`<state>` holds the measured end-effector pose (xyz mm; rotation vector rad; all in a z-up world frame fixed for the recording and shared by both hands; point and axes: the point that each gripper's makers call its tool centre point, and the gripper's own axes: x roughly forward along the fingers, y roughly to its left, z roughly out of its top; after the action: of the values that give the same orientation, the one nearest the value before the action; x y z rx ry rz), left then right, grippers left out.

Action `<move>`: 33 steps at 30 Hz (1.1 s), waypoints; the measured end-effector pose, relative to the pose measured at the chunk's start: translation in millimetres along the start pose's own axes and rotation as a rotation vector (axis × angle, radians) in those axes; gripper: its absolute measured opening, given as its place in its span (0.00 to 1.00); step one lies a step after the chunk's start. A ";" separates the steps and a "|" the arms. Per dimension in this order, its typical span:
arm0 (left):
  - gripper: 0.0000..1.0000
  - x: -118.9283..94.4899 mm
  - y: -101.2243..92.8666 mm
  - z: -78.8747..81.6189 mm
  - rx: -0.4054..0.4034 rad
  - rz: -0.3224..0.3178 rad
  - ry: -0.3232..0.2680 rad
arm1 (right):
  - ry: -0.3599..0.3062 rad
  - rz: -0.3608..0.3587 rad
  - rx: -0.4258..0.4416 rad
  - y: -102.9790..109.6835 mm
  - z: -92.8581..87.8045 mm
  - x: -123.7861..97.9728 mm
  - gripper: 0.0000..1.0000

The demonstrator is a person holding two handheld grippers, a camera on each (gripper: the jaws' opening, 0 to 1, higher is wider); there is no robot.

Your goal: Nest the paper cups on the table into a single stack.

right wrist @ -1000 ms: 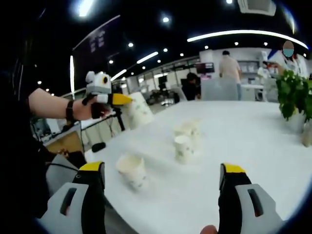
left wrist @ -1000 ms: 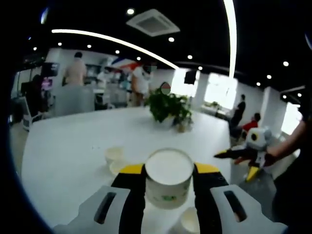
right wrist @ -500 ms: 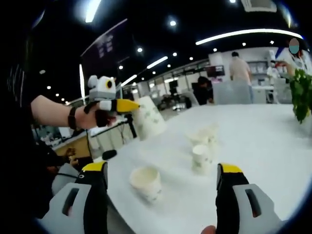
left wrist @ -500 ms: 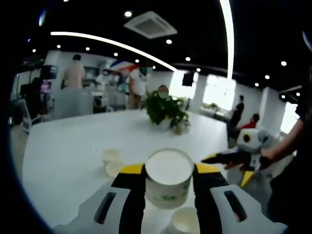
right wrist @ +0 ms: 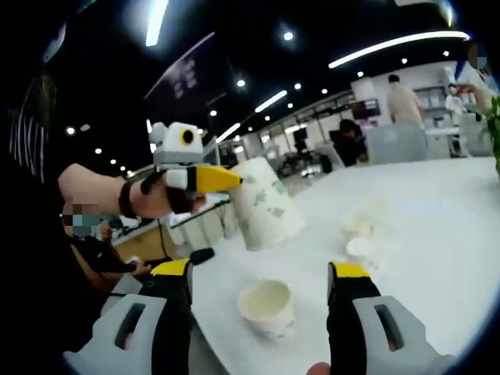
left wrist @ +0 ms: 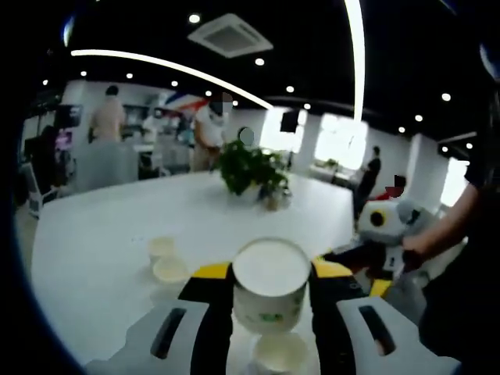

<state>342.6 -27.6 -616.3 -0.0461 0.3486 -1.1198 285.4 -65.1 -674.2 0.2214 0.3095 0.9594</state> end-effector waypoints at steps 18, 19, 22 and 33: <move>0.36 4.1 -8.4 1.8 0.000 -0.023 0.001 | -0.029 0.059 0.069 11.2 4.9 15.8 0.58; 0.36 4.1 -8.6 2.3 0.001 -0.024 -0.001 | -0.031 0.059 0.073 11.5 5.3 15.8 0.58; 0.36 4.0 -8.4 2.6 0.015 -0.025 -0.002 | -0.035 0.061 0.076 11.2 6.0 15.9 0.56; 0.36 2.0 -8.8 -2.2 -0.001 -0.031 0.008 | -0.058 0.092 0.081 16.8 8.9 14.5 0.48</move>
<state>335.1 -32.9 -617.0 -0.0485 0.3567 -1.1509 283.4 -44.1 -662.8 0.3390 0.2868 1.0299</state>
